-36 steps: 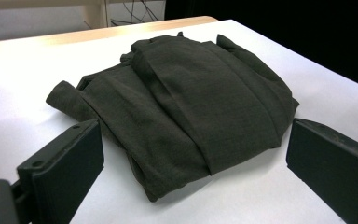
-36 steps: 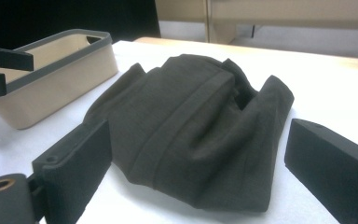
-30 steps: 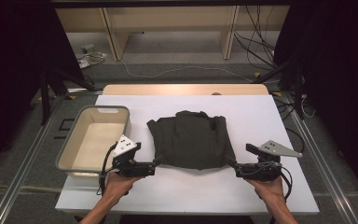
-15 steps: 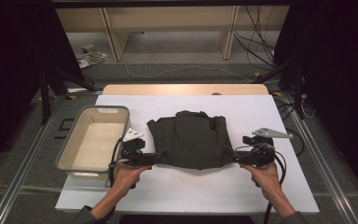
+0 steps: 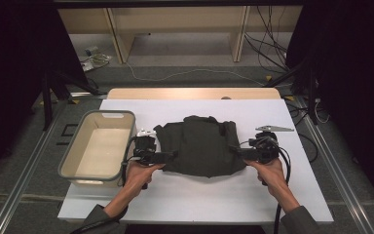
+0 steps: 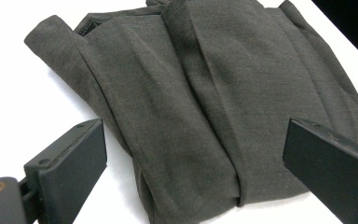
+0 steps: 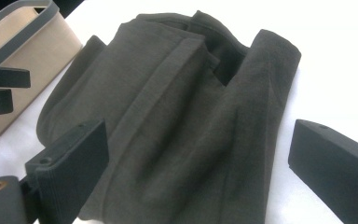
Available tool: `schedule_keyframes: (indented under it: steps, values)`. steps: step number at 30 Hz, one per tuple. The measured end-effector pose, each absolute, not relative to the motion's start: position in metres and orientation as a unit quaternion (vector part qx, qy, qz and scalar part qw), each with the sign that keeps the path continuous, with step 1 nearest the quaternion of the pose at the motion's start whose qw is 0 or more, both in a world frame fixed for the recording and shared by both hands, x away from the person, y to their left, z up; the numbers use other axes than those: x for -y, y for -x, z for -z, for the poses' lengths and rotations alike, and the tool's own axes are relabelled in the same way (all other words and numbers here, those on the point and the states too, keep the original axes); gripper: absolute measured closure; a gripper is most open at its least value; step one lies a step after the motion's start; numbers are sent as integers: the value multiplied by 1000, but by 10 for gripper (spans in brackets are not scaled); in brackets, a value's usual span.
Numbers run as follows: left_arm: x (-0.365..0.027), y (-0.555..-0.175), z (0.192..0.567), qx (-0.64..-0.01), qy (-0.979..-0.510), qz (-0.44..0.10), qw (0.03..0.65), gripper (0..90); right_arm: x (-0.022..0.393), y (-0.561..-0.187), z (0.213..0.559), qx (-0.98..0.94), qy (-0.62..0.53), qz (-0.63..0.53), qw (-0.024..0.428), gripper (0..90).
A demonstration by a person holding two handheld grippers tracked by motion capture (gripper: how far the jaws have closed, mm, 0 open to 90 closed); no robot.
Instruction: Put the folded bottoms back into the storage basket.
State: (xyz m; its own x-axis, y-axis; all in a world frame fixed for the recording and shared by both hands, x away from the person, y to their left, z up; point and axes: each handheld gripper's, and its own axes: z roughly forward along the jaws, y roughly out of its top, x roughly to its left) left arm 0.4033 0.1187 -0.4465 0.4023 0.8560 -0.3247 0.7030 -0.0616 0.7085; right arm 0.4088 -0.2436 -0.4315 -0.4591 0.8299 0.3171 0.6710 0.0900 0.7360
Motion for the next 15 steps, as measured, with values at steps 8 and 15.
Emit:
schedule_keyframes:
  steps: [8,15]
  values:
    - [-114,-419,455,-549,-724,-90,408,61,242,-422,434,-735,-517,-430,91,81]
    - [-111,-431,460,-560,-723,-86,395,61,232,-437,438,-745,-519,-411,85,65]
